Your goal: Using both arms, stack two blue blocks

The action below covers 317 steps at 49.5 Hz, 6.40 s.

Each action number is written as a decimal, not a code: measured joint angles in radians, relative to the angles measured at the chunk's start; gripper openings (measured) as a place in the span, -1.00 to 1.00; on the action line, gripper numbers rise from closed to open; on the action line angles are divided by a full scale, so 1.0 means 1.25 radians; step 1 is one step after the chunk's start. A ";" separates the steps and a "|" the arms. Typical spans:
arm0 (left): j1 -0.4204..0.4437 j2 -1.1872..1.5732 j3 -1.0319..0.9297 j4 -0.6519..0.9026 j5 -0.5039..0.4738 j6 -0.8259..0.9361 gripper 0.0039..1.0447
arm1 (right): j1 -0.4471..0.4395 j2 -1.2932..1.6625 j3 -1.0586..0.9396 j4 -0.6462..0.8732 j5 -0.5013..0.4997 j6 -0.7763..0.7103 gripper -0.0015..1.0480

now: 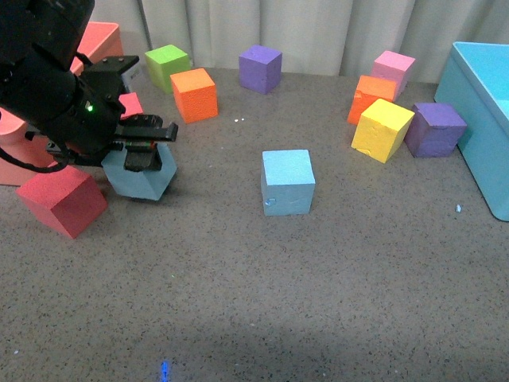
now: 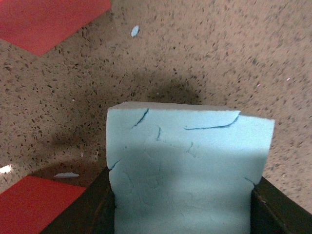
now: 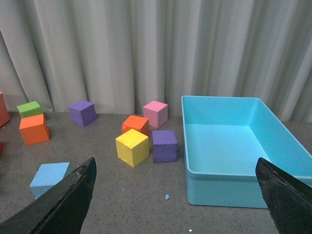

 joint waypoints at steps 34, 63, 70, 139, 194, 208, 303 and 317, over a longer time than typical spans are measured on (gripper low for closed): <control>-0.251 -0.026 0.185 -0.181 -0.202 -0.344 -0.10 | 0.000 0.000 0.000 0.000 0.000 0.000 0.82; -0.357 0.076 0.347 -0.296 -0.251 -0.493 -0.10 | 0.000 0.000 0.000 0.000 0.000 0.000 0.82; -0.368 0.095 0.367 -0.309 -0.254 -0.503 -0.10 | 0.000 0.000 0.000 0.000 0.000 0.000 0.82; -0.149 -0.435 -0.650 1.041 -0.341 -0.016 -0.88 | 0.000 0.000 0.000 0.000 0.000 0.000 0.82; 0.120 -1.149 -0.968 0.638 -0.074 -0.004 -0.93 | 0.000 0.000 0.000 0.000 0.000 0.000 0.82; 0.121 -1.304 -0.969 0.497 -0.073 -0.004 -0.93 | 0.000 0.000 0.000 0.000 0.000 0.000 0.82; 0.121 -1.701 -0.969 0.101 -0.072 -0.002 0.88 | 0.000 0.000 0.000 0.000 0.000 0.000 0.82; 0.121 -1.701 -0.969 0.101 -0.072 -0.002 0.88 | 0.000 0.000 0.000 0.000 0.000 0.000 0.82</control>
